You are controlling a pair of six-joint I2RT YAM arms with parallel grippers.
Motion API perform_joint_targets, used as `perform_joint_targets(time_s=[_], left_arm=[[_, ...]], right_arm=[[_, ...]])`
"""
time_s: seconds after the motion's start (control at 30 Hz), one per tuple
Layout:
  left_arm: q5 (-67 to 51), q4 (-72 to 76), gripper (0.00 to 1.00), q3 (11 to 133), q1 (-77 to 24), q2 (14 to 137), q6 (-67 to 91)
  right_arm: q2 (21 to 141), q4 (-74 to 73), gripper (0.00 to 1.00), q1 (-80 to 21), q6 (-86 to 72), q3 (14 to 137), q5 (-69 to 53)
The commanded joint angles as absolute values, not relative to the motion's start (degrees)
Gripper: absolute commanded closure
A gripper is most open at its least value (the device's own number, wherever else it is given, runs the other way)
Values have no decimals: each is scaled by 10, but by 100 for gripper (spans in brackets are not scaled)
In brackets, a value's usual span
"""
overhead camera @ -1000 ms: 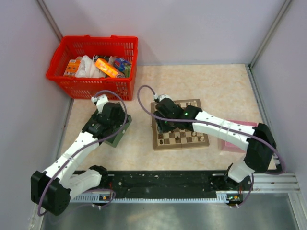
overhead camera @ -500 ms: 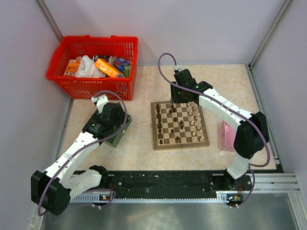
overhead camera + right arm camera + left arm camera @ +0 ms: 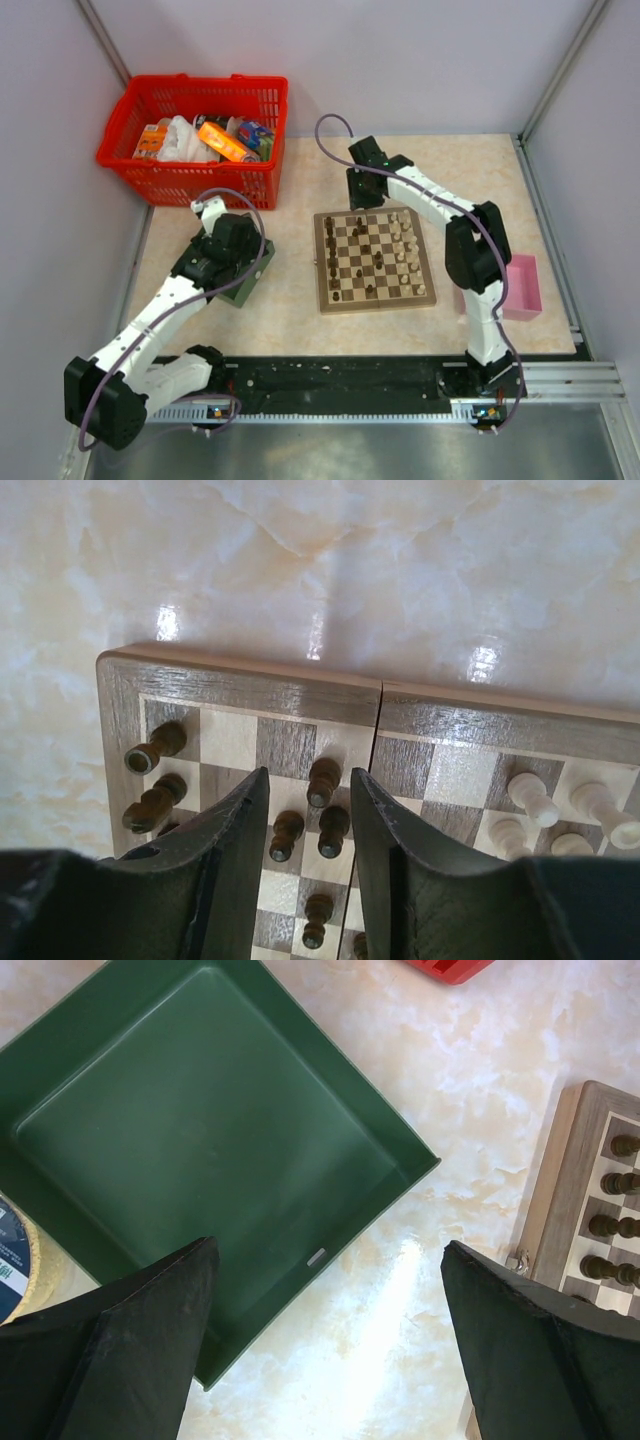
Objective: Set up the chess pieces on the board
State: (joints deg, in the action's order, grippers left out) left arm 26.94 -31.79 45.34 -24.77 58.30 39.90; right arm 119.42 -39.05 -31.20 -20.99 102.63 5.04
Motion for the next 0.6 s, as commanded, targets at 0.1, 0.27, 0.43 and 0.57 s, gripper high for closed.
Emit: perform_joint_targets(time_s=[0.1,0.27,0.43,0.57], left_arm=[[292,-317,2,479,-244,571,388],[294,-320,2,480,-243,570,388],[291,-322,2,478,-244,570,392],[291,-320,2,477,-244,568,392]], right_arm=[[1216,-411,63,-306,-200,1060,40],[1222,-415,66,-305,-202,1053,38],[1225,-417,66,-305,-200,1051,40],[1233,-417,66,-305,-197,1056,31]])
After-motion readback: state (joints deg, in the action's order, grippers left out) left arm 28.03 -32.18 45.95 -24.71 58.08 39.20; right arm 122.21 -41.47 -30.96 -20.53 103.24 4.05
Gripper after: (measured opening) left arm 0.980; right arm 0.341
